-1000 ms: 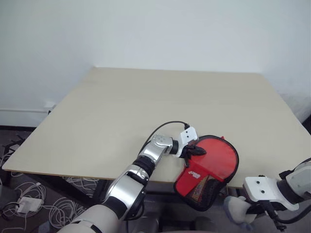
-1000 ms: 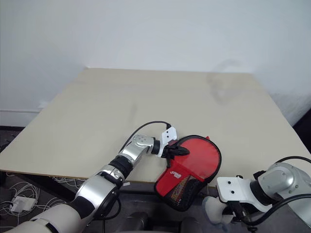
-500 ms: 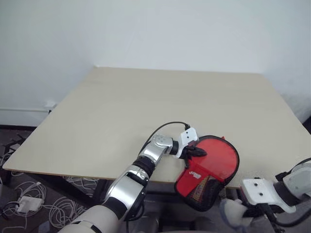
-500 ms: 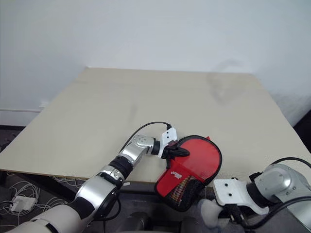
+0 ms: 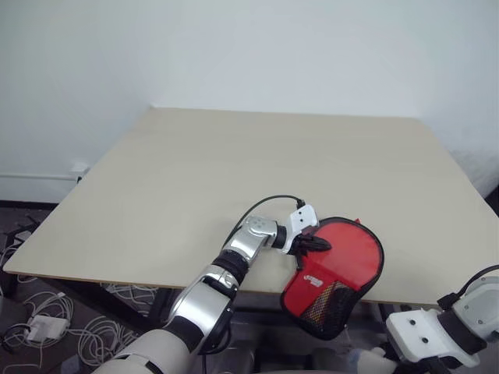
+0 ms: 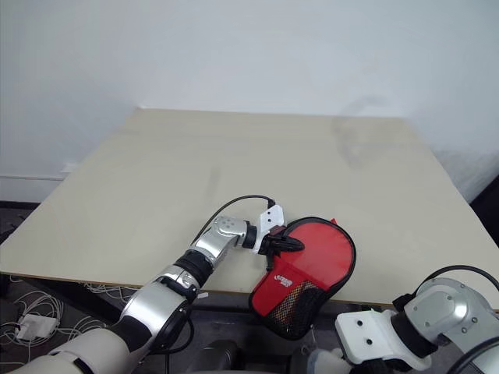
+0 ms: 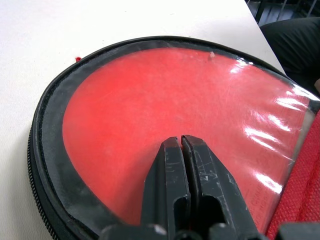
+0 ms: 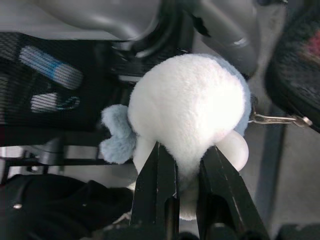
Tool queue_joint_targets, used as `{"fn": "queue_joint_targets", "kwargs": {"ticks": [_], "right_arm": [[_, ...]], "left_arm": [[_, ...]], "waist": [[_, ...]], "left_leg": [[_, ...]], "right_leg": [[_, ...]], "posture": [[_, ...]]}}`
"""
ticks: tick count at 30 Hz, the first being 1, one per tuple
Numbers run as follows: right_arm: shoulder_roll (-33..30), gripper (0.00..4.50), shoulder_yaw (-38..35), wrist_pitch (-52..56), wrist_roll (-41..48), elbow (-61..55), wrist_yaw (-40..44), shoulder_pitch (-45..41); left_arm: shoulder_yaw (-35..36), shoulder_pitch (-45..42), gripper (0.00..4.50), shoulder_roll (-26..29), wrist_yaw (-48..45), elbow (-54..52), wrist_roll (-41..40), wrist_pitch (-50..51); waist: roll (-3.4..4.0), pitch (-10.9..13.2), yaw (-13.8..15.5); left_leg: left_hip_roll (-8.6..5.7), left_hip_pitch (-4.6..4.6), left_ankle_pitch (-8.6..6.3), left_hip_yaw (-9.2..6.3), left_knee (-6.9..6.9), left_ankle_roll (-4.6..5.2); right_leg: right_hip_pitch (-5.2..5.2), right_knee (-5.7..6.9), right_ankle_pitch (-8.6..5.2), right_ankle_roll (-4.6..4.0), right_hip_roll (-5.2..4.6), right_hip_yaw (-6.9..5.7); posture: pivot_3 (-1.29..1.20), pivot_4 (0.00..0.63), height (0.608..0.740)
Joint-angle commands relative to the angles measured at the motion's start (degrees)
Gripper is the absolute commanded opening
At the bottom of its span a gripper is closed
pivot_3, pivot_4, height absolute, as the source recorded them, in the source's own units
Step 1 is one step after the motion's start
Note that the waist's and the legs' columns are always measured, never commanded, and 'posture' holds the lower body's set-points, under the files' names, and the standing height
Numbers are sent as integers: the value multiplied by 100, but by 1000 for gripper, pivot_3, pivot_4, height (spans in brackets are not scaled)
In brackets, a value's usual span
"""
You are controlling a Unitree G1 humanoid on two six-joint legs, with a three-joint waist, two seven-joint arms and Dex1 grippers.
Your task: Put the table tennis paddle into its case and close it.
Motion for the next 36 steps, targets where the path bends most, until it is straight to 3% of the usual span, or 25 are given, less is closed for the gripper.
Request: {"fn": "queue_joint_targets", "kwargs": {"ticks": [1, 9, 12, 14, 23, 28, 32, 36], "right_arm": [[31, 35, 42, 0, 177, -171, -16, -179], [-92, 2748, -288, 442, 1002, 121, 315, -897], [-79, 3841, -409, 775, 1690, 478, 483, -1682], [-13, 4500, -341, 952, 1961, 795, 508, -2268], [1547, 4500, 853, 1603, 1281, 2998, -656, -4915], [2419, 4500, 1043, 1745, 843, 3685, -1567, -5306], [3164, 4500, 1087, 2002, 456, 4446, -2494, -5579], [3446, 4500, 1126, 2009, 232, 4745, -2795, -5486]], "left_arm": [[-127, 94, 0, 48, 40, 156, 221, 114], [-17, 70, 0, 102, 141, 55, 151, 59], [40, 99, 579, 250, -3, -284, 63, 103], [92, 184, 1223, 442, -82, -748, -12, 127], [1138, 911, 4398, 1918, 329, -3715, -706, 1348], [2001, 1870, 4457, 2580, 954, -5209, -1149, 2287], [2740, 2890, 4457, 2736, 1481, -6085, -1624, 2915], [3178, 3748, 4457, 2895, 1750, -6654, -1869, 3161]], "waist": [[-2, 0, -2], [-6, 2, -9], [-7, 2, -13], [-2, 2, -38], [-30, 24, -83], [-27, 22, -62], [-26, 22, -68], [-25, 23, -65]], "left_leg": [[0, 0, 0, 1, 1, 0], [1, 0, -1, -1, 4, 0], [2, 0, -1, 0, 4, -1], [7, 0, -1, 0, 4, 0], [15, -10, 1, -6, -11, 1], [13, -21, 11, 3, -26, 19], [11, -24, 11, 10, -29, 18], [13, -18, 9, 13, -26, 7]], "right_leg": [[1, 0, 0, 0, 0, 0], [1, 1, 0, 0, -1, 0], [0, 3, 1, -1, -1, 2], [-2, 4, 2, -2, 0, 3], [-39, 9, 22, -35, -4, 18], [-74, 13, 32, -50, -2, 40], [-92, 31, 35, -54, -1, 55], [-88, 32, 38, -60, 1, 56]], "posture": [[0, 0, 734], [0, 0, 734], [0, 0, 734], [0, 0, 734], [0, 0, 734], [0, 0, 734], [0, 0, 734], [0, 0, 734]]}}
